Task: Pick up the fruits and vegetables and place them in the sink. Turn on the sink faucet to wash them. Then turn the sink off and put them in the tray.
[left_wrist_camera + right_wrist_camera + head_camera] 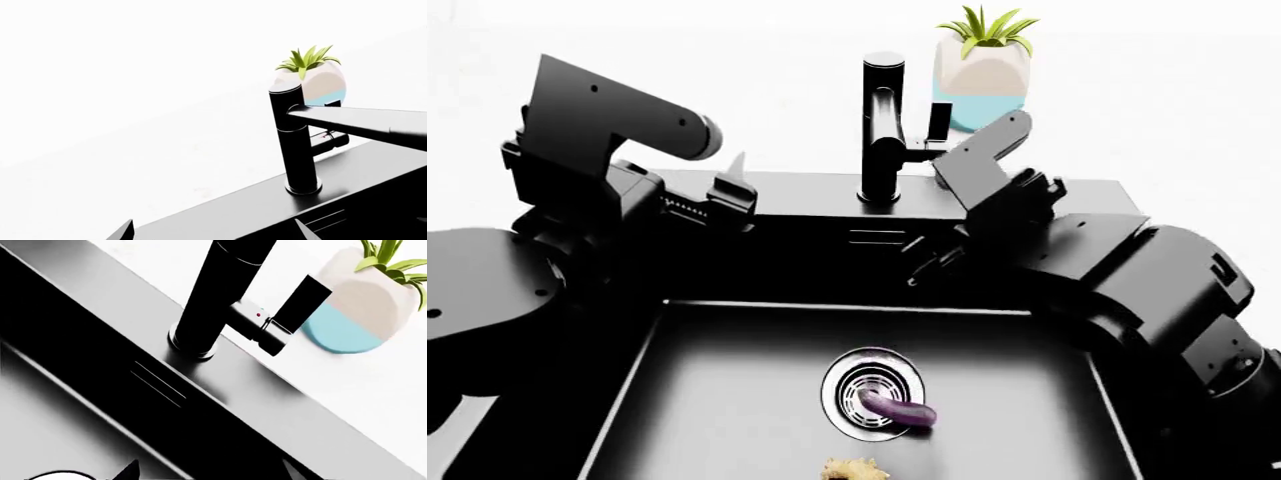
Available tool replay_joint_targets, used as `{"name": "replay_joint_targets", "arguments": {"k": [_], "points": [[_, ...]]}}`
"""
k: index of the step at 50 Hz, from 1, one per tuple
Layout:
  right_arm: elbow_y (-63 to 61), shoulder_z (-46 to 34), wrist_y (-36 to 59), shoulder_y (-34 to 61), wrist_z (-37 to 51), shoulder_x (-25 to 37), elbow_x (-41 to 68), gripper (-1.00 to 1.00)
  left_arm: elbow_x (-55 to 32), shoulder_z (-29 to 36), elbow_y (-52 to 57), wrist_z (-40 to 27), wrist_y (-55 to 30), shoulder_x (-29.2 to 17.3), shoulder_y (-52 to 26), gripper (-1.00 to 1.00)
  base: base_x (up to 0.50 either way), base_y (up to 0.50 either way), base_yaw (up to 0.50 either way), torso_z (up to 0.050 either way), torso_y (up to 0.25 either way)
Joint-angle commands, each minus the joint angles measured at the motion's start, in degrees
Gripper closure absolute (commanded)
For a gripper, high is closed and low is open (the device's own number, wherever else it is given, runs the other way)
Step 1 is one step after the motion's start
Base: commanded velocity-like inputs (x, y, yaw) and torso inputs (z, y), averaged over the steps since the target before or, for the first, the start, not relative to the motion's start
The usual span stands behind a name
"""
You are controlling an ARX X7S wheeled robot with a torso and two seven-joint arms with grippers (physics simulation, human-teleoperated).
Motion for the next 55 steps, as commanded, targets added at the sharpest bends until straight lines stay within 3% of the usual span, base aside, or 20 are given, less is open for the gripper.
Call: {"name": "replay_joint_targets", "arguments": {"k": [1,12,14,17,26,36,55], "points": [[4.0,3.0,-1.7,3.0,9.6,-2.8,-5.1,-1.0,0.0,0.0,0.3,0.0,0.5,-0.1,0.4,-1.0,0.0,0.0,0.0,0.0,0.0],[11.7,4.6,-8.6,6.6,13.2,-6.7,-9.8,-1.0,-0.3,0.1,0.1,0.0,0.3,-0.2,-0.4,-1.0,0.0,0.0,0.0,0.0,0.0],[21.6,6.1,-19.7,9.7,9.7,-9.9,-11.8,-1.0,-0.2,0.3,-0.1,-0.1,0.2,0.0,-0.7,-1.0,0.0,0.0,0.0,0.0,0.0],[27.8,6.8,-25.9,11.5,7.7,-11.8,-12.9,-1.0,-0.1,0.4,-0.2,-0.1,0.2,0.1,-0.9,-1.0,0.0,0.0,0.0,0.0,0.0],[32.0,6.9,-29.5,12.7,6.3,-13.1,-13.5,-1.0,-0.5,0.5,-0.1,-0.3,0.2,0.1,-1.1,-1.0,0.0,0.0,0.0,0.0,0.0],[76.6,6.8,-53.3,25.7,-4.2,-24.8,-18.5,-1.0,0.5,1.1,-0.2,0.5,0.8,0.1,-0.6,-1.0,0.0,0.0,0.0,0.0,0.0],[76.7,26.5,-55.5,23.6,-11.7,-25.7,-32.9,-1.0,-0.3,0.0,-0.2,1.3,2.7,0.1,0.0,-1.0,0.0,0.0,0.0,0.0,0.0]]}}
